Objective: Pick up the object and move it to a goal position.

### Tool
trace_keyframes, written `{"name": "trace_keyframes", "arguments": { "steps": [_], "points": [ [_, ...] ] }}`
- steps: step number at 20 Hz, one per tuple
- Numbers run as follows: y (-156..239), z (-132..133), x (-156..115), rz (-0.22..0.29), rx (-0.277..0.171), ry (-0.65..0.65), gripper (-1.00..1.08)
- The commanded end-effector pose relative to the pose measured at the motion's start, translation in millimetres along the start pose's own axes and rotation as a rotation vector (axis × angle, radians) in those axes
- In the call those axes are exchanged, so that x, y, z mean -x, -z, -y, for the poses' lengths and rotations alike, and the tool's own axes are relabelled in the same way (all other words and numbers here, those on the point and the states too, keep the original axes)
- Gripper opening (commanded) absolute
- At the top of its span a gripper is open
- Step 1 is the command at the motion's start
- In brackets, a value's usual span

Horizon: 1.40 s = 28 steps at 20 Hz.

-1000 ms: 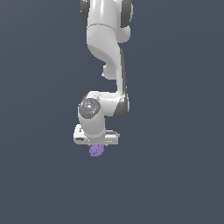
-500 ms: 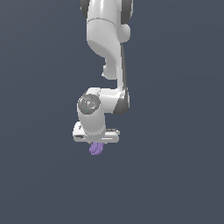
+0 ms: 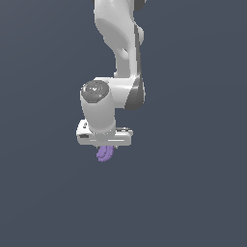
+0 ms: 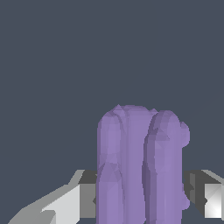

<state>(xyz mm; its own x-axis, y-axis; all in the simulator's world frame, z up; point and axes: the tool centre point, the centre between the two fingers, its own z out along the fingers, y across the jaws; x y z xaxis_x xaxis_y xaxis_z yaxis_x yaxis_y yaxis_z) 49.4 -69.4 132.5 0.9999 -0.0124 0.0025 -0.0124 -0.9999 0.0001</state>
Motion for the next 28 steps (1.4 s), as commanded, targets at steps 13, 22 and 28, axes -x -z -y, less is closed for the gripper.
{"name": "trace_keyframes", "arguments": {
  "steps": [13, 22, 28],
  "points": [
    [165, 0, 45, 0.001, 0.0, 0.0, -1.0],
    [243, 0, 64, 0.002, 0.0, 0.0, -1.0],
    [268, 0, 69, 0.002, 0.0, 0.0, -1.0]
  ]
}}
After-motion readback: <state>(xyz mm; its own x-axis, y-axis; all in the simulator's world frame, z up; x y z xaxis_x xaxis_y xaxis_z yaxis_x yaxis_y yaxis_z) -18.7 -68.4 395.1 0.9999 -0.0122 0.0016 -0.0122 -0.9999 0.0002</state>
